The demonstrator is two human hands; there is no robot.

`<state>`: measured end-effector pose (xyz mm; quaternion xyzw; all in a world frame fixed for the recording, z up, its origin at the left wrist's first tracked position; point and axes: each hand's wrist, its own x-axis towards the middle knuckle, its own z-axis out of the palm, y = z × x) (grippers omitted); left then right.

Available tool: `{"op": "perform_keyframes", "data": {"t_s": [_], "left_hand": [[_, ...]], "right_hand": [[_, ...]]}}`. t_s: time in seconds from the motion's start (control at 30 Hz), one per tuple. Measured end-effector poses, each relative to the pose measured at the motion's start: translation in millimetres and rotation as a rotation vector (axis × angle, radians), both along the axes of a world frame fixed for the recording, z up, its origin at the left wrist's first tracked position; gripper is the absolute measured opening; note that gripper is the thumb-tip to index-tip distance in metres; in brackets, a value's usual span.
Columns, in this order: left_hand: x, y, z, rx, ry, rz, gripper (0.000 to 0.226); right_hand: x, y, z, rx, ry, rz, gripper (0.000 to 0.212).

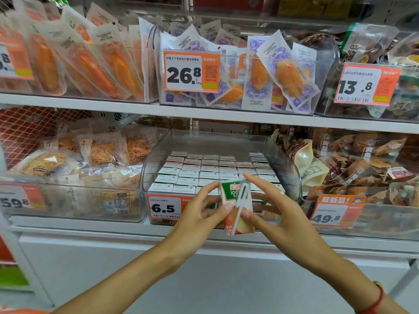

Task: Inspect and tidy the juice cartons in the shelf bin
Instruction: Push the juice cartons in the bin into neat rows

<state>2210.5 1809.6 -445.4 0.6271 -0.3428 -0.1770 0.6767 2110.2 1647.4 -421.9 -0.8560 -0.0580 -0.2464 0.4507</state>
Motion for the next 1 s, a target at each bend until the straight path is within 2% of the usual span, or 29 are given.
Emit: {"op": "perform_keyframes", "data": {"t_s": [0.2,0.33,0.4,0.53,0.67,0.77,0.87,0.93,1.0], "left_hand": [[0.7,2.7,2.3,-0.030,0.302,-0.072,0.042],[6.5,5.0,6.4,-0.017,0.513,-0.051,0.028],[10.0,7.3,7.9,0.035,0.544,-0.054,0.037],[11.8,8.5,9.2,0.100,0.558,-0.040,0.065],[14.1,8.2,9.5,0.098,0.545,-0.026,0.072],[13.1,9.3,10.8,0.100,0.535,-0.017,0.064],[12.7,9.3,14.2,0.095,0.500,0.030,0.044],[12.1,7.8,16.4,0.079,0.389,0.117,0.036],[9.4,6.0,18.7,0.052,0.209,0.190,0.033]], "right_hand": [[4.6,-5.0,0.1,0.267,0.210,0.118,0.060],[3.9,-7.3,0.8,0.296,0.284,0.122,0.049],[5.4,-4.9,-1.3,0.315,0.264,0.069,0.042],[10.3,-0.4,-4.8,0.341,0.258,-0.018,0.036],[12.9,3.5,-6.7,0.342,0.267,-0.013,0.030],[13.5,4.2,-7.2,0.342,0.266,-0.011,0.030],[13.2,5.8,-6.0,0.363,0.289,0.001,0.042],[13.8,7.8,-5.1,0.475,0.350,0.072,0.052],[13.4,11.8,-2.8,0.591,0.368,0.153,0.040]]}}
